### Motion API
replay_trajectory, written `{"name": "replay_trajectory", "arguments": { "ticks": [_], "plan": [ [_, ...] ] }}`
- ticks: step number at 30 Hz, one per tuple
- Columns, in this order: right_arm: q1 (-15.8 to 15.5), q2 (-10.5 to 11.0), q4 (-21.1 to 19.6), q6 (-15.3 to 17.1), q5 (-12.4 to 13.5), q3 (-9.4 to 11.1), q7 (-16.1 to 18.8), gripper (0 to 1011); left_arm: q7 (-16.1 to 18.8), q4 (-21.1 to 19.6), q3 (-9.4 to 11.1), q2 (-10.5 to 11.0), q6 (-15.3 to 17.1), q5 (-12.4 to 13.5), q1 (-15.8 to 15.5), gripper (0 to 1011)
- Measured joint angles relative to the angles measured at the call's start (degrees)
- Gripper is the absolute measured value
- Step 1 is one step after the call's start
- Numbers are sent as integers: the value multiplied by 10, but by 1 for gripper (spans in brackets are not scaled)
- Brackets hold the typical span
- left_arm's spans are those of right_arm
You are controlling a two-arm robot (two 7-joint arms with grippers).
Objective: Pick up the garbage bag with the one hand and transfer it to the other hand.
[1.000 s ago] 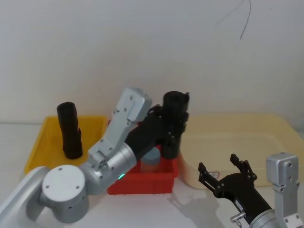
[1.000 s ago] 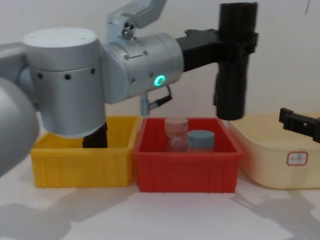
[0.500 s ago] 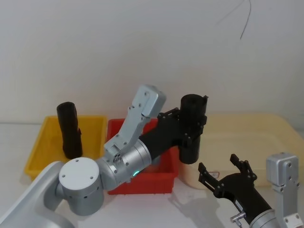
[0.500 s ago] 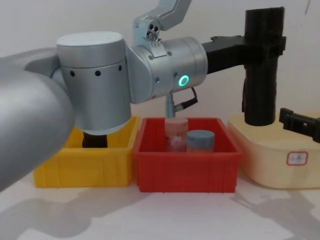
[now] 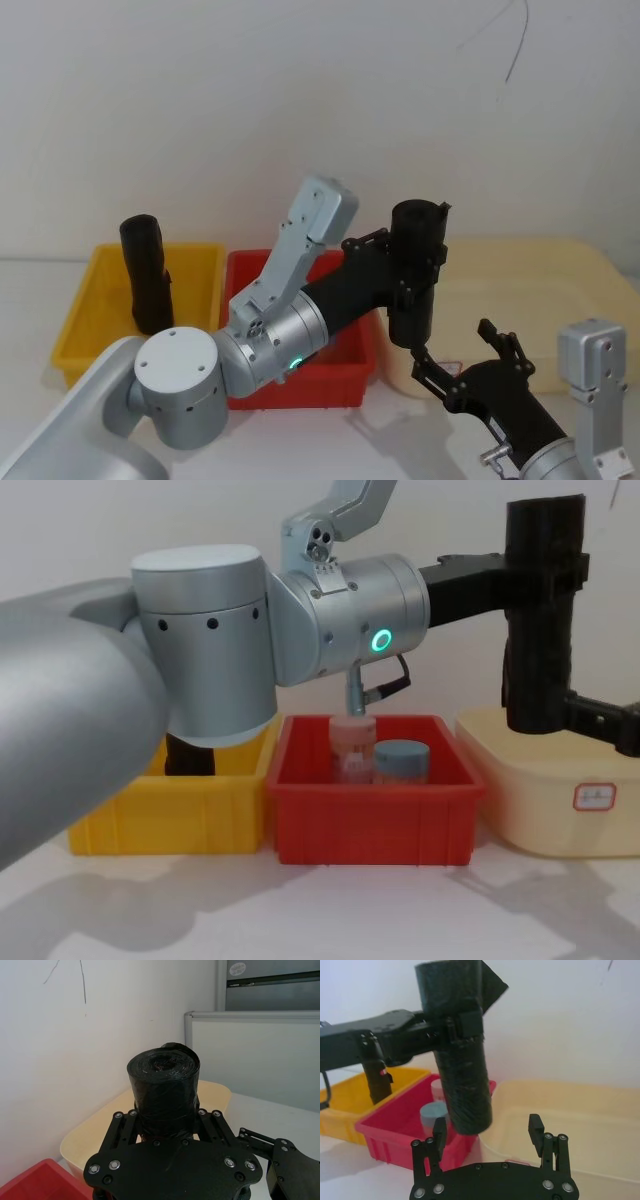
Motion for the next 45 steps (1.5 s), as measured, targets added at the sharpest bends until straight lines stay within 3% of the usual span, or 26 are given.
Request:
{"name": "replay_trajectory", "arguments": {
  "ticks": [26,45],
  "plan": [
    [34,-35,24,-15,-8,-17,18,1001,-6,7,1,-4,1,-5,-4,451],
    [75,-55,81,-17,-27,-20,26,1001,-6,8,1,-5,1,-5,-5,451]
  ]
}}
